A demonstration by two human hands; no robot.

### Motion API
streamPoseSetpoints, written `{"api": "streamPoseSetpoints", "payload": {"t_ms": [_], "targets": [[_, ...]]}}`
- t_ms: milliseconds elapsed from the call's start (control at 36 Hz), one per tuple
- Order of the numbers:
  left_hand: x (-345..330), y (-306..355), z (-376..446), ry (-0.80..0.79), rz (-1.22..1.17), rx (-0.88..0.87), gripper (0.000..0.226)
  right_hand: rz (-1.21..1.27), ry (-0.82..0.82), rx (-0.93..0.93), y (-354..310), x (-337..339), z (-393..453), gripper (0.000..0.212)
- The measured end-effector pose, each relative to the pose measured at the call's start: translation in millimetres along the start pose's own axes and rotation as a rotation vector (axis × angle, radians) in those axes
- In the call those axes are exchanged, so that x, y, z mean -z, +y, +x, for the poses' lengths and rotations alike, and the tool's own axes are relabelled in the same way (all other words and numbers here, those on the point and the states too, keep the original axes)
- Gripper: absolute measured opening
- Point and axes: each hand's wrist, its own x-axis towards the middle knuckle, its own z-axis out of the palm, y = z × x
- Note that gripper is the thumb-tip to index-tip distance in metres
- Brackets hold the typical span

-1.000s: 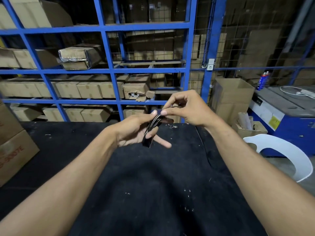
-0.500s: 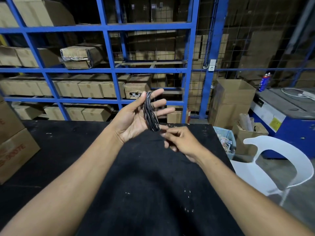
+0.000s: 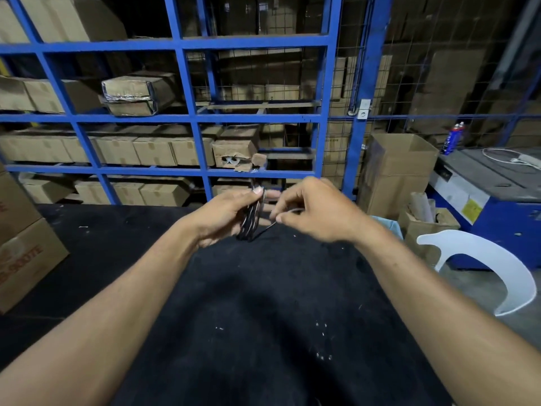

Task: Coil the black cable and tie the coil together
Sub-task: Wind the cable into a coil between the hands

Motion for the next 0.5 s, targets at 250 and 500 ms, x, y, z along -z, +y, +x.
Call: {"api": "streamPoseSetpoints", "payload": {"t_ms": [250,500], "targets": [[-12,5,-19,-0.428,-0.178,0.179,0.049,0.264,-0.046,0.192,9,40,29,0.014],[-8,2,-25,-0.659,-0.448,0.007,0.057,0.847,0.047,-0.013,43,14,23,0.008]]}}
